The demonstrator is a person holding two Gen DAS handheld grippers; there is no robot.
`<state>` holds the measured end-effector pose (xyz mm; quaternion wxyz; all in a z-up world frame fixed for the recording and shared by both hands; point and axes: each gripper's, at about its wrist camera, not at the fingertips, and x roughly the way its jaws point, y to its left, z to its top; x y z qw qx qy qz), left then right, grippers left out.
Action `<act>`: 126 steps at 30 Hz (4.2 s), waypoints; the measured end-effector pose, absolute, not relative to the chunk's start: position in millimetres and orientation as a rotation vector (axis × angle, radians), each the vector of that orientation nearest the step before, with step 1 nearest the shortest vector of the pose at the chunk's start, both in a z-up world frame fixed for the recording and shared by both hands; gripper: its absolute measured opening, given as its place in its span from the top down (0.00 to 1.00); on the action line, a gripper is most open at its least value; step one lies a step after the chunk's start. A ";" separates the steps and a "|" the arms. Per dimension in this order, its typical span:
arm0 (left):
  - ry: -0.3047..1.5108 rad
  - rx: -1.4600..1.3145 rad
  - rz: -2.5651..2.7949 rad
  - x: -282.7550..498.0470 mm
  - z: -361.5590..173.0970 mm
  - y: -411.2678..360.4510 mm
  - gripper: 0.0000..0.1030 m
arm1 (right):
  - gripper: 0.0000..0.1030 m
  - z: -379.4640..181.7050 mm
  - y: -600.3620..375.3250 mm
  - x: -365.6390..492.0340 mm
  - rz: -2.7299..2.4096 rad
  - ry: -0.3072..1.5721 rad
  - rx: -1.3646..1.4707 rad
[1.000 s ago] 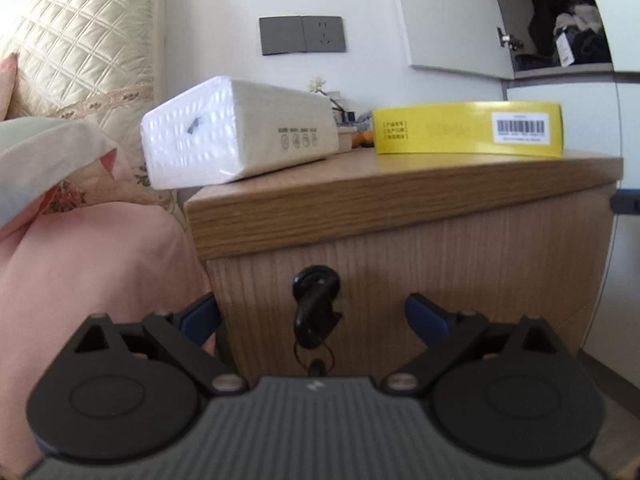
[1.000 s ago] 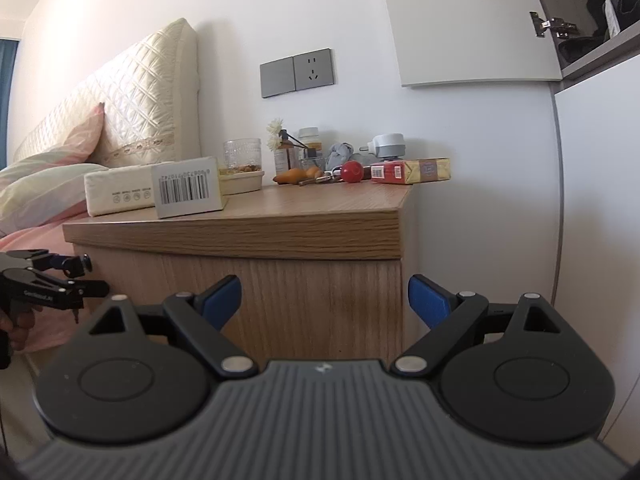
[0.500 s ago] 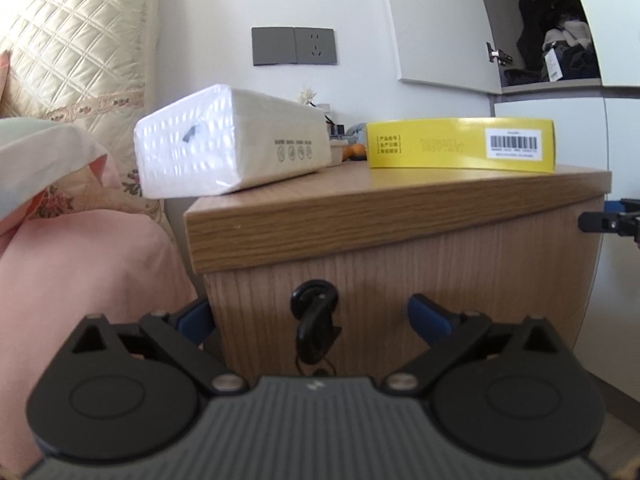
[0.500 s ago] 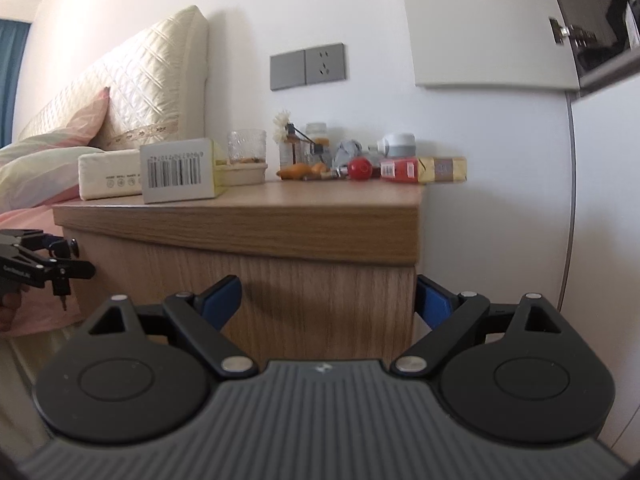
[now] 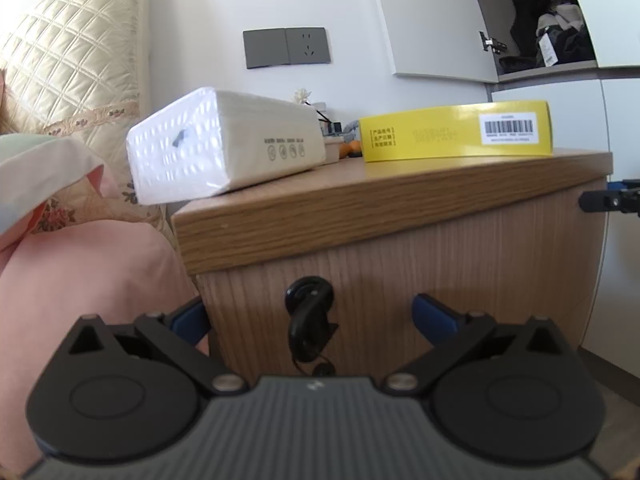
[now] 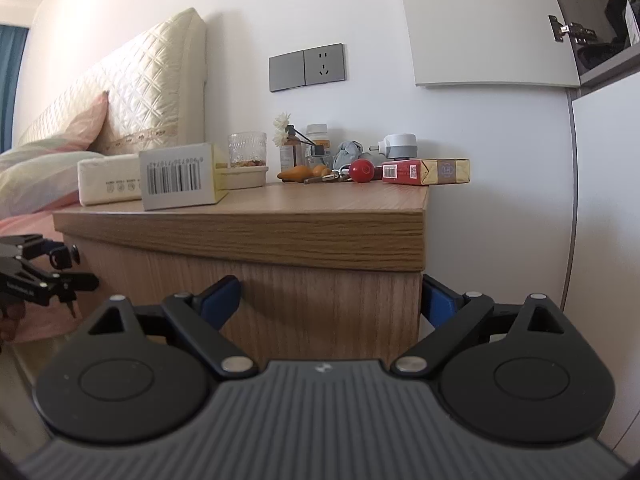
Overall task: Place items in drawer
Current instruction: 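Move the left tool to the key in the drawer lock, then pull the wooden drawer open by its key with the left tool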
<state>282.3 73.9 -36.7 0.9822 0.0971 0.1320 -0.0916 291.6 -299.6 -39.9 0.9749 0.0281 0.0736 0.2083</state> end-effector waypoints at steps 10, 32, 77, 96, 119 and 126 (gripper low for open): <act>0.278 0.180 -0.188 282.2 -33.7 76.5 0.00 | 0.05 -36.9 -306.9 291.0 0.486 0.173 0.034; 0.301 0.178 -0.194 255.6 -29.5 75.7 0.00 | 0.05 -31.3 -313.0 264.5 0.546 0.204 -0.007; 0.308 0.166 -0.225 216.7 -30.9 77.4 0.00 | 0.05 -25.4 -315.2 237.5 0.605 0.206 0.018; 0.310 0.170 -0.226 161.1 -29.4 75.3 0.00 | 0.05 -21.8 -322.2 185.0 0.666 0.228 -0.019; 0.339 0.202 -0.225 123.4 -27.1 70.8 0.00 | 0.05 -18.3 -326.3 148.4 0.703 0.251 -0.027; 0.346 0.193 -0.240 122.2 -23.5 74.0 0.00 | 0.05 -18.1 -323.2 146.1 0.680 0.253 -0.056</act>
